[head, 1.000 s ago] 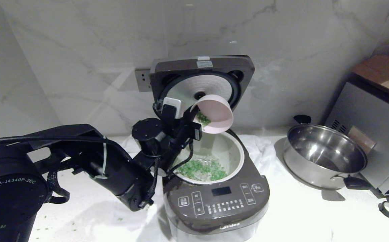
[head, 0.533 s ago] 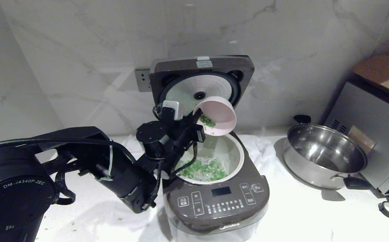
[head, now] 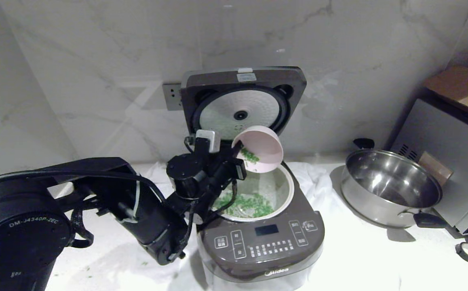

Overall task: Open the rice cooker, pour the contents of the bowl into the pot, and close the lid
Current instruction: Pour the water from the bowl into the rice cooker

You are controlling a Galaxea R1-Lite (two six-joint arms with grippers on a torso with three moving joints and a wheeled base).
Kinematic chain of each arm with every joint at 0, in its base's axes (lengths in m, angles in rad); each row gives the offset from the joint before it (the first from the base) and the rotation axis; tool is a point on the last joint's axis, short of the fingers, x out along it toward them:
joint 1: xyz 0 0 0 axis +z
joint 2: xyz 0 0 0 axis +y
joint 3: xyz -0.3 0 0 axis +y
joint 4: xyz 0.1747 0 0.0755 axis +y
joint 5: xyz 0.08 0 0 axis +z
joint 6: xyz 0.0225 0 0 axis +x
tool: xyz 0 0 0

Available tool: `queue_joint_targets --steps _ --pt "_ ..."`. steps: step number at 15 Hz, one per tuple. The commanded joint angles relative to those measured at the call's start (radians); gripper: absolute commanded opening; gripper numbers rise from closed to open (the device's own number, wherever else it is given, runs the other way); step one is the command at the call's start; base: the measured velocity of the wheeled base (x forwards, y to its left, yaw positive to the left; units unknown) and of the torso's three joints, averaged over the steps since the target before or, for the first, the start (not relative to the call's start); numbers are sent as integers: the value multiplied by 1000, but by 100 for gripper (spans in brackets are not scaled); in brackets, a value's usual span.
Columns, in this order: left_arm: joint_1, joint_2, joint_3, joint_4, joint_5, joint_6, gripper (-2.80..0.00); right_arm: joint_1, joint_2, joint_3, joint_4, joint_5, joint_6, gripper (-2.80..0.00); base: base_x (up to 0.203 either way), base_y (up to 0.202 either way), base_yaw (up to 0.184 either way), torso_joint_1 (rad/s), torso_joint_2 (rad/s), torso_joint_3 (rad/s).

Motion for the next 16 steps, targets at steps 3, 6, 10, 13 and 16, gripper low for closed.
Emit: queue_joint_targets --steps 3,6,10,13,16 --pt "1 -73 -48 -5 -4 -9 -280 0 1 0 -1 0 0 -280 0 0 0 0 0 0" --pt "-14 -198 -18 209 4 -13 -280 1 1 0 -1 0 0 -280 0 0 0 0 0 0" --pt "-47 -290 -70 568 172 -2 -280 1 1 0 -1 0 0 -280 0 0 0 0 0 0" --pt "-51 -299 -47 575 222 106 -280 0 1 0 -1 0 0 -280 0 0 0 0 0 0" --pt "-54 -317 -53 574 240 113 -280 1 1 0 -1 0 0 -280 0 0 0 0 0 0"
